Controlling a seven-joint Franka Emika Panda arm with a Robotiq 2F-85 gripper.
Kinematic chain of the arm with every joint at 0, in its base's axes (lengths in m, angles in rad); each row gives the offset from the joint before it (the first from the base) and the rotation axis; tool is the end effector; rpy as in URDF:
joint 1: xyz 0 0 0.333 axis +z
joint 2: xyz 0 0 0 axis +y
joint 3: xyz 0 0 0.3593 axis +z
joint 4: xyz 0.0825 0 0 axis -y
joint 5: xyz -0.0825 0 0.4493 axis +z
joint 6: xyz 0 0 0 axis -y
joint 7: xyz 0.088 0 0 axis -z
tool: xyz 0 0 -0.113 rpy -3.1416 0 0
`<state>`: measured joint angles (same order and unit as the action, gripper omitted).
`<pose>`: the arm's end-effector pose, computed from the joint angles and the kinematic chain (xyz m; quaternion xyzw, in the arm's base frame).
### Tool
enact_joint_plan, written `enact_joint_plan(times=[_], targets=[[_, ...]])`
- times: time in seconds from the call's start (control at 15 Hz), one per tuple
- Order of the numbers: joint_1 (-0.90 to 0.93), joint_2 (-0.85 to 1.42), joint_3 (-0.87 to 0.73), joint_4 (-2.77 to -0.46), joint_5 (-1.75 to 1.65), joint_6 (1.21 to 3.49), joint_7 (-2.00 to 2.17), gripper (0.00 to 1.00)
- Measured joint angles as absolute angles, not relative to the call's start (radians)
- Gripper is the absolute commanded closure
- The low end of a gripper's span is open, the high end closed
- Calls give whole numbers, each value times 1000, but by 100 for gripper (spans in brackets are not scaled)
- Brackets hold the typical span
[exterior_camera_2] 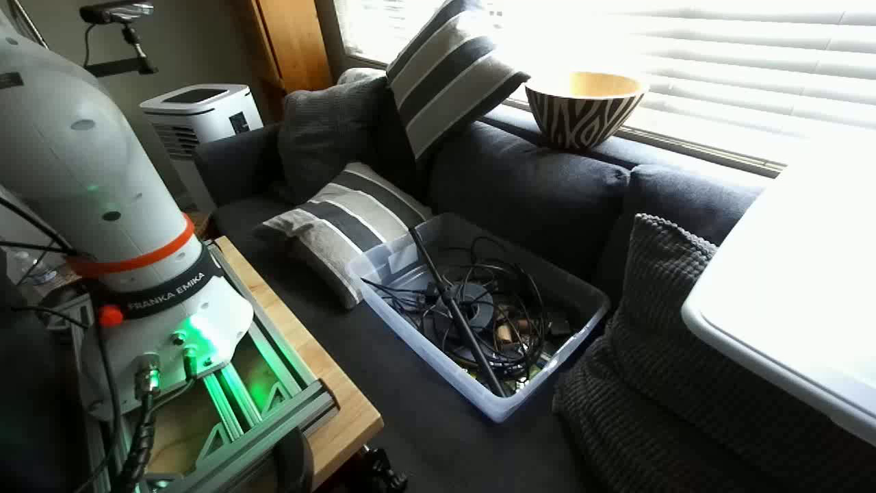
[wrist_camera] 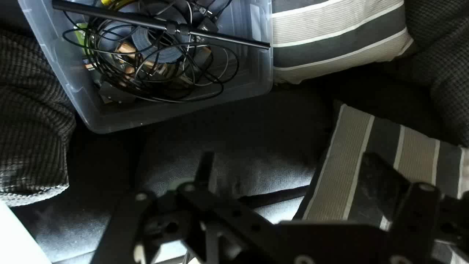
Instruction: Pick up the black stick from the clear storage container and put it in the wooden bowl
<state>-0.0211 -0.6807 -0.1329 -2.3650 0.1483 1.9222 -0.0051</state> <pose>0.4026 -0.0621 0.6052 -0.9835 0.0809 -0.1225 0.1056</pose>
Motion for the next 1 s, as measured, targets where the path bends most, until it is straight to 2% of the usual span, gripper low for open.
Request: enact_joint_plan(times=[0.73,1.0], targets=[[-22,-681,-133,-2364,148,1922,-5,0],[5,-644,-152,-2368,179,1905,-149,0]])
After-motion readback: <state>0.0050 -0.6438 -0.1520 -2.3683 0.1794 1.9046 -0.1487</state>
